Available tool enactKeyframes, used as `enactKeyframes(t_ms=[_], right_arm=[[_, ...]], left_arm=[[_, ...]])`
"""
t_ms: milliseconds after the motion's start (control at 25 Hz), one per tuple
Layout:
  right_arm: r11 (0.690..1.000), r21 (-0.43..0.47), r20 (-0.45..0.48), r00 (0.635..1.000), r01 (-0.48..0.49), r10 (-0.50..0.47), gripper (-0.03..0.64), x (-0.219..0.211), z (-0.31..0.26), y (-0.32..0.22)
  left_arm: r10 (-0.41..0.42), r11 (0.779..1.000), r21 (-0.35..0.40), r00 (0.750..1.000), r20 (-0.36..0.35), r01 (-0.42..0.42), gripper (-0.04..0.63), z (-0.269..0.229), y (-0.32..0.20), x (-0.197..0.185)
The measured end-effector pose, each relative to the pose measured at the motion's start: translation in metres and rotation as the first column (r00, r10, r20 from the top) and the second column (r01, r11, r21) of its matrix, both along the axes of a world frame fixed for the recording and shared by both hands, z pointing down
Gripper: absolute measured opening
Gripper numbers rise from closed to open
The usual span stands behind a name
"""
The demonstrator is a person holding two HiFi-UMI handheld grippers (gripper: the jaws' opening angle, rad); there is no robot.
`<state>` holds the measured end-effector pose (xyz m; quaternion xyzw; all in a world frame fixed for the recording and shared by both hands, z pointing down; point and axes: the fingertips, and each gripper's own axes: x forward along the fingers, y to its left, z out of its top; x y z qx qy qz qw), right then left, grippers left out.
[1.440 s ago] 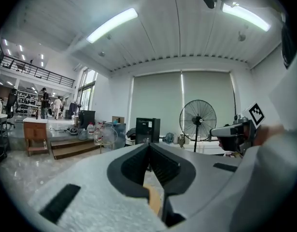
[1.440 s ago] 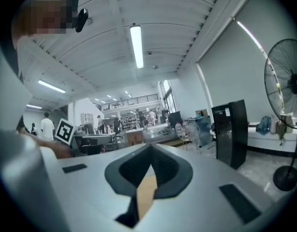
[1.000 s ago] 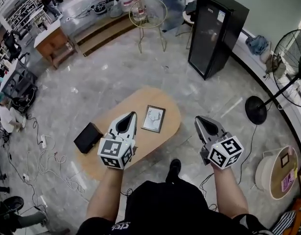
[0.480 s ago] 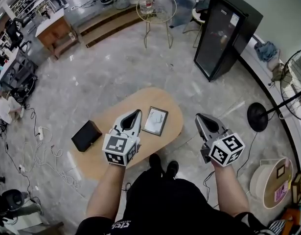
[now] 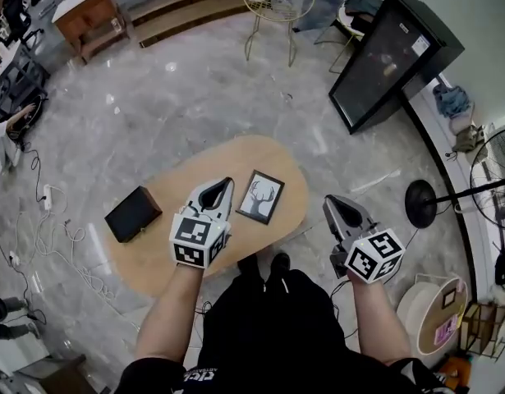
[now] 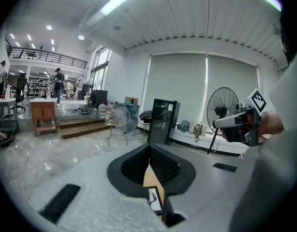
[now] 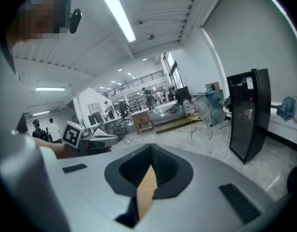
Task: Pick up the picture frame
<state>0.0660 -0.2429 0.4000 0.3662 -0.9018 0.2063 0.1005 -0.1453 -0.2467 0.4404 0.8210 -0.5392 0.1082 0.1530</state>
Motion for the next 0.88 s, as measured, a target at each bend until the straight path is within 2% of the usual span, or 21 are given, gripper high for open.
enactKeyframes(t_ms=[280,480,880], right_arm=[[0.994,-0.098,0.016,0.999,0.051,-0.049,0.006,-0.026,0.047,-0.026],[0.99,-0.137,0.024,0.999,0.041,-0.038,0.006,-0.018,0.087,-0.064],[0.967,-0.252,-0.022,0.998,0.05,-0.058,0.006,0.01,0.175,-0.08]], left_arm=[[-0.007,0.994,-0.11,1.0,-0.003,0.007,0.008,0.058,-0.019,-0.005],[-0.003,0.986,-0.165,1.0,0.003,0.003,0.008,0.1,-0.043,0.006],[-0.029,0.96,-0.278,1.0,0.004,0.029,0.008,0.186,-0.053,0.026]])
